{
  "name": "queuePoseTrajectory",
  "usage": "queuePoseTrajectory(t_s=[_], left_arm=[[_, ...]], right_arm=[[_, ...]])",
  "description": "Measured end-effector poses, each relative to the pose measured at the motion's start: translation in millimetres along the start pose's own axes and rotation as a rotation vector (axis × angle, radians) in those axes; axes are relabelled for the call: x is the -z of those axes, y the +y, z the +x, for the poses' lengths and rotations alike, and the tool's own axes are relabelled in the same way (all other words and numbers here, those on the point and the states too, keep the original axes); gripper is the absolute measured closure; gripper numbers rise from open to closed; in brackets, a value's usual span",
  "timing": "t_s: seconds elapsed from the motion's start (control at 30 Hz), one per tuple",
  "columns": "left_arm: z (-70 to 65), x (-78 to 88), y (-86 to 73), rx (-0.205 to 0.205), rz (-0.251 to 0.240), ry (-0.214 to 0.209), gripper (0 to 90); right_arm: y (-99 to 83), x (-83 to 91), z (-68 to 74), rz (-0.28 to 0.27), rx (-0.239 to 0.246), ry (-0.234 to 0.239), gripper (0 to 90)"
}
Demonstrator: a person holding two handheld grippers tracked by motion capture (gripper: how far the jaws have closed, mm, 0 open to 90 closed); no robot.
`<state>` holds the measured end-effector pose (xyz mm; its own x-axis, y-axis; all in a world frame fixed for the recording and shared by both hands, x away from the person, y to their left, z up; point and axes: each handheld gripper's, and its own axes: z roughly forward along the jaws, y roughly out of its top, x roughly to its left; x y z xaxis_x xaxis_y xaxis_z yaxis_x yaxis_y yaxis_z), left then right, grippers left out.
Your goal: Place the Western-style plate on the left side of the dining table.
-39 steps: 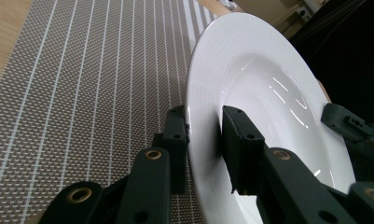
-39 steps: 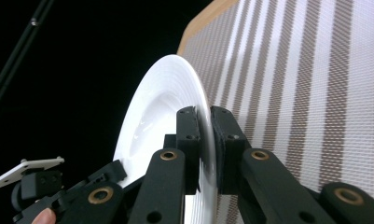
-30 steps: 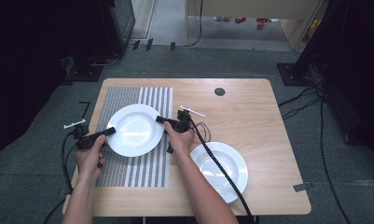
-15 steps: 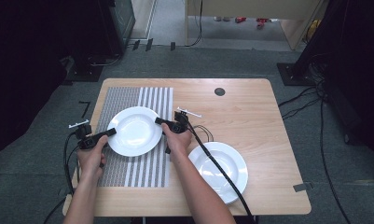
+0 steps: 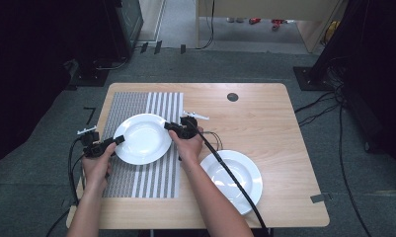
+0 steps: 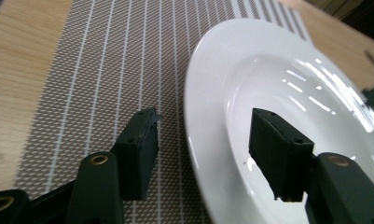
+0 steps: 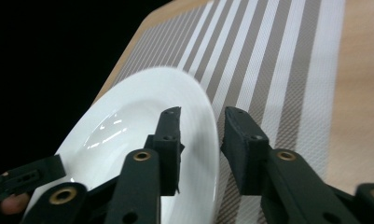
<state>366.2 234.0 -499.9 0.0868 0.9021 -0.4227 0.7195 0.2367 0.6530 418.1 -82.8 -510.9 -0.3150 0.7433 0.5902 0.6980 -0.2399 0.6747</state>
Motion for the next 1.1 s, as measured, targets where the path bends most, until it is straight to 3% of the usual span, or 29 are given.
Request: queuePoseTrajectory(t_s=[0.13, 0.37, 0.4, 0.47, 0.6, 0.63, 0.7, 0.77, 0.83, 1.0, 1.1], left_arm=[[-1.3, 1.5, 1.2, -0.005, 0.022, 0.033, 26.4], [-11.1, 10.9, 1.1, -0.032, 0.011, 0.017, 19.3], [-12.2, 12.7, 1.1, -0.033, 0.009, 0.009, 18.8], [-13.5, 19.2, 0.6, -0.045, 0.008, -0.005, 18.7], [-13.2, 24.2, -1.2, -0.057, 0.015, -0.004, 16.6], [-12.7, 26.7, -3.3, -0.054, 0.013, -0.002, 16.6], [-12.2, 28.8, -5.9, -0.056, 0.015, -0.005, 16.5], [-12.1, 29.6, -7.5, -0.057, 0.018, -0.005, 15.4], [-11.7, 32.9, -12.0, -0.06, 0.02, -0.002, 15.3], [-13.8, 41.2, -19.0, -0.07, 0.012, 0.006, 15.3], [-15.1, 45.3, -23.9, -0.067, 0.031, 0.014, 15.3]], right_arm=[[13.4, 15.5, 7.2, -0.026, 0.094, -0.05, 53.3], [35.8, 44.4, 6.5, -0.027, 0.114, -0.013, 45.5], [40.0, 53.4, 3.0, -0.003, 0.113, -0.025, 40.3], [42.7, 63.4, -2.3, 0.016, 0.11, -0.028, 42.6], [44.1, 79.3, -11.2, -0.008, 0.13, -0.044, 35.0], [44.4, 89.8, -17.8, -0.008, 0.148, -0.038, 29.7], [44.9, 99.2, -24.1, -0.007, 0.172, -0.052, 29.9], [45.2, 103.5, -28.4, -0.009, 0.163, -0.05, 29.7], [43.8, 113.9, -42.6, 0.006, 0.149, -0.067, 29.1], [37.1, 130.8, -59.1, 0.028, 0.151, -0.086, 28.1], [33.5, 141.8, -66.6, 0.037, 0.161, -0.098, 26.9]])
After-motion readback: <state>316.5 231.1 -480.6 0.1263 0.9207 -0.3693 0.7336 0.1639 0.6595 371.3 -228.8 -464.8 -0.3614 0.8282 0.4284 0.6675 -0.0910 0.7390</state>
